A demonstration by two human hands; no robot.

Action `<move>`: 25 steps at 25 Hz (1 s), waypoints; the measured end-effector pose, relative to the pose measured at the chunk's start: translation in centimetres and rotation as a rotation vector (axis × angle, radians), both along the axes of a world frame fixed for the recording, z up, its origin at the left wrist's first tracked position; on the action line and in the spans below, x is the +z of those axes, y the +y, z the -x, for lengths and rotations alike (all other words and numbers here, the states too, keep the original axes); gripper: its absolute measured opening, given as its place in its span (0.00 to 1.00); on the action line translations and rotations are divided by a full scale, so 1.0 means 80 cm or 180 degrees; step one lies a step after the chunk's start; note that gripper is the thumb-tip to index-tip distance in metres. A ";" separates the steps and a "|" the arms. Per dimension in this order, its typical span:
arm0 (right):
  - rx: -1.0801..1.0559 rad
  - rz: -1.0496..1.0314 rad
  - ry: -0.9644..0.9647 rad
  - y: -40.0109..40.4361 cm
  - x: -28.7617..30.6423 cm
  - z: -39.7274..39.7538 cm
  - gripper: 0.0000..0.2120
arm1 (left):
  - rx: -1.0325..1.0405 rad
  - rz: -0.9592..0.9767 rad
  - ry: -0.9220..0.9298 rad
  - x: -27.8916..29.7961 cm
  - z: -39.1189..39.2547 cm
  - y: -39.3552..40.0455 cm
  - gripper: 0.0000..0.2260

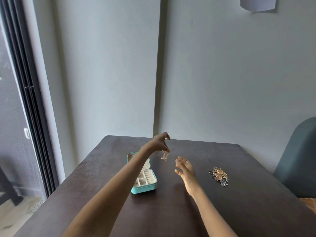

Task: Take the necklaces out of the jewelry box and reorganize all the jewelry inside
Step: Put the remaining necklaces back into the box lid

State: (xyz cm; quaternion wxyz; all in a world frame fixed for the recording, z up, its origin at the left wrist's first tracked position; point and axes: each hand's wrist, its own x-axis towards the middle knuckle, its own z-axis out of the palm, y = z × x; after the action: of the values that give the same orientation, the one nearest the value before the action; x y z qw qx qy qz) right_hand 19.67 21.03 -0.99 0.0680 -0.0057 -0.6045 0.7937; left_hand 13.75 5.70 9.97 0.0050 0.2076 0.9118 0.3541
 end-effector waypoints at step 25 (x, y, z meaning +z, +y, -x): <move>0.0120 -0.2898 0.0979 -0.023 0.075 0.038 0.06 | 0.0277 -0.0365 -0.0827 -0.001 0.004 -0.041 0.28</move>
State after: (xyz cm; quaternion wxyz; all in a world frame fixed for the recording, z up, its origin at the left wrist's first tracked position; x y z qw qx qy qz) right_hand 16.60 19.21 5.04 0.1378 0.1530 -0.8735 0.4411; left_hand 13.46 2.42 9.89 0.0958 0.1202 0.8900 0.4294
